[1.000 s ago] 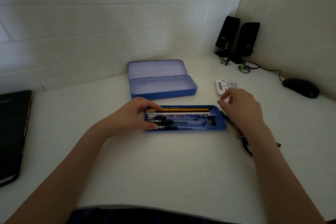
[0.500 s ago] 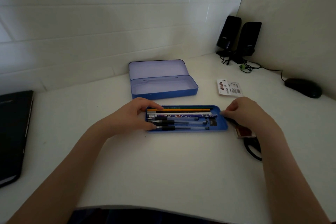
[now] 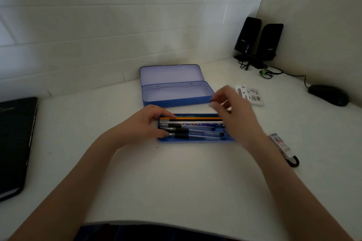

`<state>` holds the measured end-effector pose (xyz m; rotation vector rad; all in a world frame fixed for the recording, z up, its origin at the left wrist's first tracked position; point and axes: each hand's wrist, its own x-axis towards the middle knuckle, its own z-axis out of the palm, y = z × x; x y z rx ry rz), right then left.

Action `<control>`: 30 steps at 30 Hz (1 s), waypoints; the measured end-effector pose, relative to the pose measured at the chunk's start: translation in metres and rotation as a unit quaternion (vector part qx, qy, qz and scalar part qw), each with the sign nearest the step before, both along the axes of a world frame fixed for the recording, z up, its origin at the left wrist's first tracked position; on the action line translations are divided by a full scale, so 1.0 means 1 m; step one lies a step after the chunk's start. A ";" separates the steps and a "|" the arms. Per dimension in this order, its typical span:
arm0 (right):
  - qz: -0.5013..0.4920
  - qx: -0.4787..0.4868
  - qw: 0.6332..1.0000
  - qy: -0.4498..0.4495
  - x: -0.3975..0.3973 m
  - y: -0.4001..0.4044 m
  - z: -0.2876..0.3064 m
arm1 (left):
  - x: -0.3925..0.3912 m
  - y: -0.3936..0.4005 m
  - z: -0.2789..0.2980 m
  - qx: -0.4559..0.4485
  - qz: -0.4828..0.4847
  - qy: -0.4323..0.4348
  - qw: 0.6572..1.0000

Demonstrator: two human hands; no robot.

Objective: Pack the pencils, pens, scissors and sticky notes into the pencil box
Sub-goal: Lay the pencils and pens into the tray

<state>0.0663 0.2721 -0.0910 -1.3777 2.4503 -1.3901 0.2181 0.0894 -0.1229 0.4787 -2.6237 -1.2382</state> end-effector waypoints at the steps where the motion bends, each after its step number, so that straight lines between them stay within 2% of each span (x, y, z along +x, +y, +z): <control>1: 0.040 0.010 0.999 0.005 0.010 -0.005 -0.001 | 0.000 0.000 0.000 -0.001 0.000 -0.001 1.000; 5: 0.145 0.053 0.984 0.090 0.037 -0.020 -0.012 | 0.001 0.004 0.004 -0.016 -0.003 0.010 1.000; 9: 0.222 0.089 0.966 0.098 0.045 -0.029 -0.034 | 0.002 0.005 0.005 -0.022 -0.015 0.022 0.999; 18: 0.206 0.051 0.972 0.097 0.046 -0.031 -0.040 | 0.002 0.001 0.003 0.004 -0.016 0.016 1.000; 23: 0.191 0.048 0.980 0.019 0.050 -0.031 -0.038 | 0.003 0.001 0.004 0.000 -0.033 0.015 0.999; 30: 0.221 0.020 0.974 0.046 0.052 -0.034 -0.041 | 0.003 0.001 0.006 -0.011 -0.038 0.015 0.999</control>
